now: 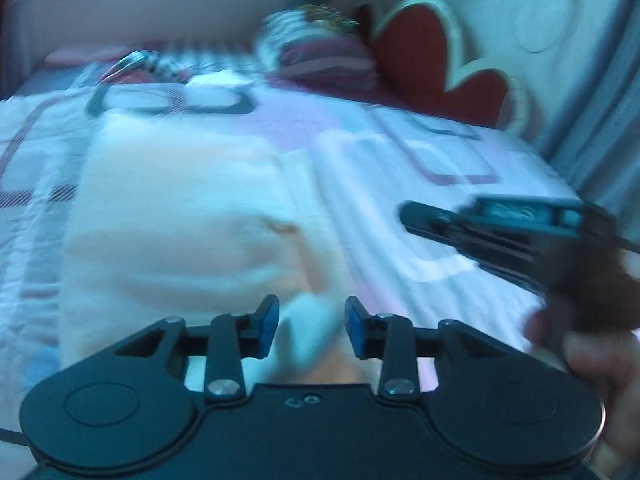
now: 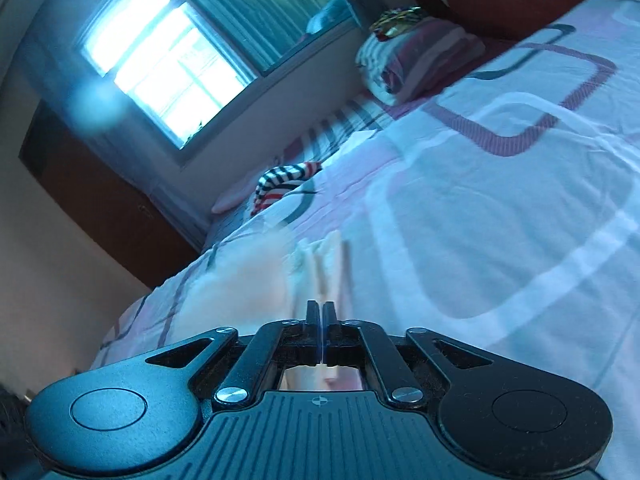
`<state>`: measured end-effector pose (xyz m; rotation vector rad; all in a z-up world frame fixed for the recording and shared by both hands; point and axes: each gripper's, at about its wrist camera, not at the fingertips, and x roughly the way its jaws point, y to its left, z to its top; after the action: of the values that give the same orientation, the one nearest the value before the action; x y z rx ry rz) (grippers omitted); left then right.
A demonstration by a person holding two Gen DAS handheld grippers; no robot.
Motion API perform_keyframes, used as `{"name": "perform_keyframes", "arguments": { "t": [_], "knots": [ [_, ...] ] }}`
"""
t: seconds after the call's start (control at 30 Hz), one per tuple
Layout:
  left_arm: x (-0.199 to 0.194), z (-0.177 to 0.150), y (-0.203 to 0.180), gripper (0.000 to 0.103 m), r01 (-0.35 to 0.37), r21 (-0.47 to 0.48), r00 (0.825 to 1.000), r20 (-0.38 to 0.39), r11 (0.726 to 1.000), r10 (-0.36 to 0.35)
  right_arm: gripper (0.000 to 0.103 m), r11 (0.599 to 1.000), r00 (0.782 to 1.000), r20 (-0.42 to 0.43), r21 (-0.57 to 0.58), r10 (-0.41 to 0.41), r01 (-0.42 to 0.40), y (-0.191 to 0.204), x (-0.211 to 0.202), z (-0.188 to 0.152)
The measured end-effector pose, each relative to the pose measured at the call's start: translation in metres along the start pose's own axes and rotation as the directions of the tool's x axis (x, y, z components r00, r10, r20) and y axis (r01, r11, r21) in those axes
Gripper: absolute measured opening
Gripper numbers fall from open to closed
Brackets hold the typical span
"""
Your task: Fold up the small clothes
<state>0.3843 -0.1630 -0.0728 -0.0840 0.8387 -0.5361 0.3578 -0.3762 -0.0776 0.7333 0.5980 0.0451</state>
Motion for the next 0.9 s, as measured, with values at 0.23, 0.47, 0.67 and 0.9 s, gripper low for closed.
{"name": "perform_keyframes", "arguments": {
  "t": [0.23,0.47,0.67,0.9],
  "knots": [
    [-0.055,0.012,0.084,0.064,-0.139,-0.207,0.963,0.202,0.968,0.181,0.041,0.987,0.986,-0.079,-0.043,0.149,-0.152,0.023,0.012,-0.006],
    [-0.017,0.015,0.133,0.057,-0.240,-0.274,0.965,0.038,0.931,0.259,0.041,0.987,0.965,-0.231,-0.074,0.121,-0.141,0.040,0.073,-0.021],
    [-0.019,0.006,0.145,0.059,-0.227,-0.291,0.968,0.037,0.929,0.248,0.041,0.985,0.946,-0.297,-0.069,0.133,-0.160,0.036,0.099,-0.019],
    [-0.009,0.033,0.156,0.055,-0.203,-0.248,0.972,0.062,0.947,0.225,0.013,0.975,0.950,-0.306,-0.187,0.061,-0.122,0.049,0.107,-0.021]
  ]
}}
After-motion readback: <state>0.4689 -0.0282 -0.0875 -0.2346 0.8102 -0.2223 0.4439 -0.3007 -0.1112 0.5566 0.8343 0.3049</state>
